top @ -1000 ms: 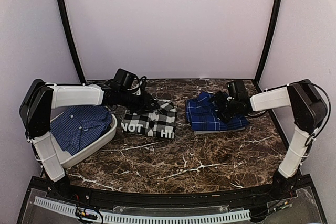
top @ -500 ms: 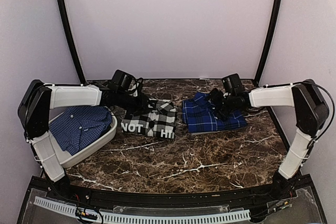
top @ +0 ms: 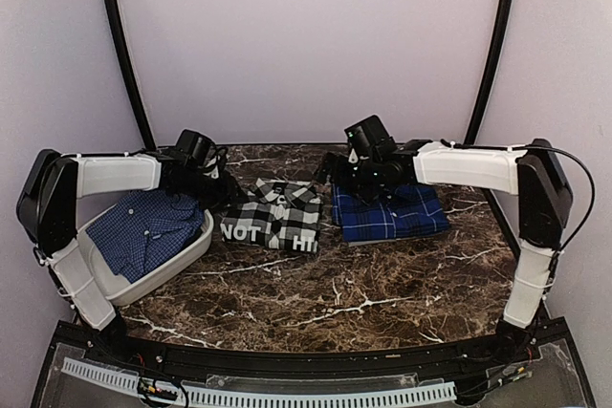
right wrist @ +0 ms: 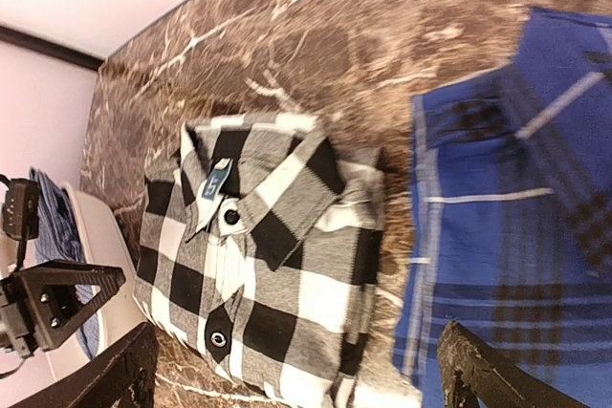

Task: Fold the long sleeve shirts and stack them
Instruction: Move the bin to the corner of the board.

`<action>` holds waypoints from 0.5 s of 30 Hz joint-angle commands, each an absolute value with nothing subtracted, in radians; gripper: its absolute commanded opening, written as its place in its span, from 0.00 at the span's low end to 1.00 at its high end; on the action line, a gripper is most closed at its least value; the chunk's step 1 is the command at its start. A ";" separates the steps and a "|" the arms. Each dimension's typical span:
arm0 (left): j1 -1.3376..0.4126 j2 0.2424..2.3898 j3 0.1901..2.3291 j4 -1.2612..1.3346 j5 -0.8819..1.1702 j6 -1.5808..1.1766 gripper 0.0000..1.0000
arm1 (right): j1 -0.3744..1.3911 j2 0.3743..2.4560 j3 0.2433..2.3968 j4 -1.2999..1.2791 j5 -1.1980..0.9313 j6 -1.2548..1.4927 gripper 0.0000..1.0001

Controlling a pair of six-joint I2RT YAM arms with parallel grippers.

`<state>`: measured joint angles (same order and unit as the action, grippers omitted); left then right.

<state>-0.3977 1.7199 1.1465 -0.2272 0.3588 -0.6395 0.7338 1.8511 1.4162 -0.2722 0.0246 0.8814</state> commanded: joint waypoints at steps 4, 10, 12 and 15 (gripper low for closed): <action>-0.416 1.544 1.040 -0.299 0.432 -0.574 0.39 | 0.808 2.007 1.558 -0.333 -0.008 0.786 0.99; -0.453 1.528 0.993 -0.350 0.396 -0.561 0.39 | 0.810 2.080 1.593 -0.327 -0.029 0.790 0.98; -0.454 1.532 0.979 -0.360 0.357 -0.567 0.40 | 0.811 2.098 1.604 -0.337 -0.025 0.789 0.99; -0.453 1.549 0.976 -0.366 0.297 -0.578 0.40 | 0.810 2.119 1.608 -0.329 -0.043 0.787 0.99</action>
